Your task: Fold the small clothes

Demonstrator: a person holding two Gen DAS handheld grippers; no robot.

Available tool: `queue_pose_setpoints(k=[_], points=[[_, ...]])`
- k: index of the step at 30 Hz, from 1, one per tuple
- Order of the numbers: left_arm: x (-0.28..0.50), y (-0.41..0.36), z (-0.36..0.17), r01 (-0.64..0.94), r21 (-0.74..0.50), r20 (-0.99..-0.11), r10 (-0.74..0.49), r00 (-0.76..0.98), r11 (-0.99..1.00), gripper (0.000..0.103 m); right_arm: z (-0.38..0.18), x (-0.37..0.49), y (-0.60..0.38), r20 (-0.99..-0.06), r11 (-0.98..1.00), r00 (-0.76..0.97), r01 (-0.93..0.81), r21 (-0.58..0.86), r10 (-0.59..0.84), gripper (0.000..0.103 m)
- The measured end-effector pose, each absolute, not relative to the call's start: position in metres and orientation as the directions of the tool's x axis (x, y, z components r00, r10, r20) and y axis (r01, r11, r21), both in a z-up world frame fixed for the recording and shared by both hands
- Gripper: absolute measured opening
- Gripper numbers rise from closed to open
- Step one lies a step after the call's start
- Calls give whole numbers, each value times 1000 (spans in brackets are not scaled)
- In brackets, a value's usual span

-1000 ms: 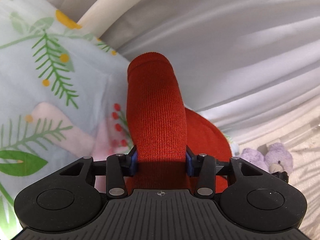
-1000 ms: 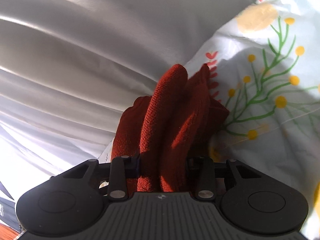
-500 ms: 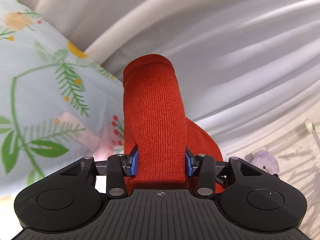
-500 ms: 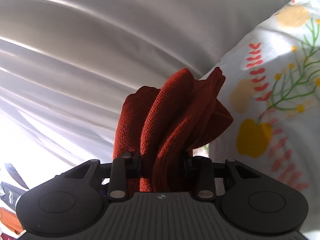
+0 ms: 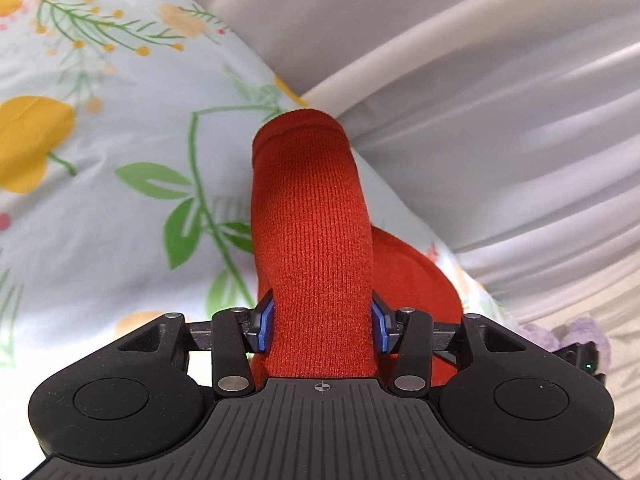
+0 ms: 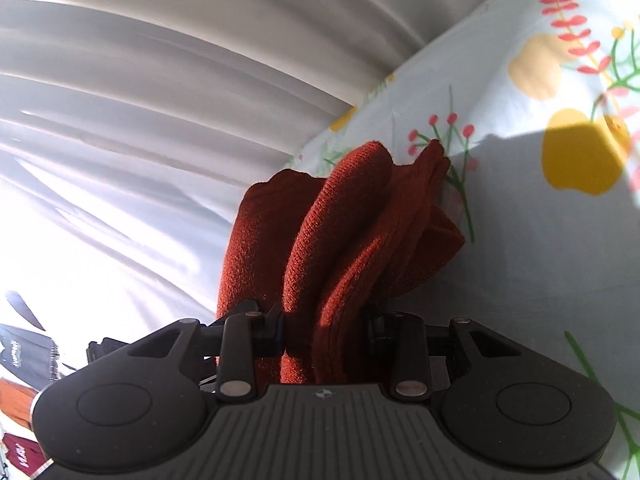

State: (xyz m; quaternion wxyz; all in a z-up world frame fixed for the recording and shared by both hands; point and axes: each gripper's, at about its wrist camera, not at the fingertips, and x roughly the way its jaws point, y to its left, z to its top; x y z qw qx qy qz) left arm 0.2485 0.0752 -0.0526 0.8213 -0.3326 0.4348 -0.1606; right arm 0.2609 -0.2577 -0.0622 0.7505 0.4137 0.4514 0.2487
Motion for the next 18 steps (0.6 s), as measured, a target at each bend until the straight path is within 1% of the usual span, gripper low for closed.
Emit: queue_pose_setpoints(k=[2,3,4,5,7,9,12,18], points=[[241,81,-53,-43,-675,-614,-529,586,736,55,-64,259,-256,-512,581,488,13,814,707,37],[238,83,-51,-53,-665,-619,-511,596,745,59,-64,259,-257,-535,607,501,23,794,681,40],[233,85,-48,-61,-649,-627,-487,609,759,60,-62,253,-262,-566,641,517,43,766,642,46],[227,87,-45,-63,-628,-632,-461,623,776,63,-59,250,-264,-597,676,534,62,734,599,50],[211,92,-37,-49,-606,-621,-433,654,794,66,-49,233,-269,-633,739,570,67,671,524,51],[195,93,-30,-53,-598,-612,-414,674,800,74,-41,208,-277,-627,756,608,65,651,488,54],[170,86,-20,-47,-557,-608,-369,703,829,76,-42,170,-286,-575,697,633,77,713,518,55],[121,60,-13,68,-298,-654,-255,712,952,83,-70,126,-270,-548,603,621,148,784,560,55]])
